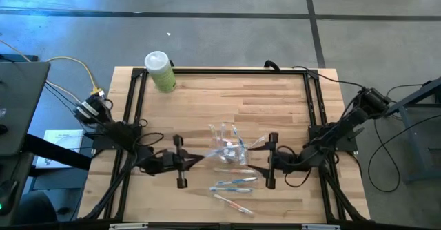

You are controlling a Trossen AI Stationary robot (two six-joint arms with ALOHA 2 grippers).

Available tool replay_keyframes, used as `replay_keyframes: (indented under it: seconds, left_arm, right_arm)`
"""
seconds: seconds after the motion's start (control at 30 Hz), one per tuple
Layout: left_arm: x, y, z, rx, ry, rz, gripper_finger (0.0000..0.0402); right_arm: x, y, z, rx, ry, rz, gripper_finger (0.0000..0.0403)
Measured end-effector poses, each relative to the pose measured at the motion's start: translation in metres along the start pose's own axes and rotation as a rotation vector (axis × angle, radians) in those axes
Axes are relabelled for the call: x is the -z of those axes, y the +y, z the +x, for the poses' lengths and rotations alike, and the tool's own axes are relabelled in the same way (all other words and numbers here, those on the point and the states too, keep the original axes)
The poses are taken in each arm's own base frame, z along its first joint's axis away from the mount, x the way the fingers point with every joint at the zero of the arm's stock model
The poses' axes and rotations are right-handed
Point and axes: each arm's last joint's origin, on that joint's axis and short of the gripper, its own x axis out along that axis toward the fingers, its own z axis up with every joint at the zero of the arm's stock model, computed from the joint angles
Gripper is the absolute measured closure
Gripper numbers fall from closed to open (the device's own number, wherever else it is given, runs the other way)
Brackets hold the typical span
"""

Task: Pick & Place toothbrushing station
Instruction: Put the blue toothbrush into the transparent organizer

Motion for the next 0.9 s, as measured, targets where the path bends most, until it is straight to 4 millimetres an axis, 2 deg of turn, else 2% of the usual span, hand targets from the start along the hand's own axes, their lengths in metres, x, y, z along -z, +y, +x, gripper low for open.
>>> replay_keyframes:
  seconds: [0.17,0.43,0.9]
  left_arm:
    - [0.009,-0.012,0.020,0.004,-0.021,-0.012,0.0399]
    - [0.007,-0.025,0.038,-0.003,-0.015,0.008,0.0399]
    - [0.016,-0.013,0.051,0.020,0.021,-0.067,0.0399]
  right_arm:
    - [-0.002,-0.011,0.007,0.038,-0.037,0.002,0.0174]
    - [-0.009,-0.017,0.013,-0.109,-0.165,0.037,0.0174]
    - [-0.010,-0.035,0.025,-0.120,-0.227,0.014,0.0174]
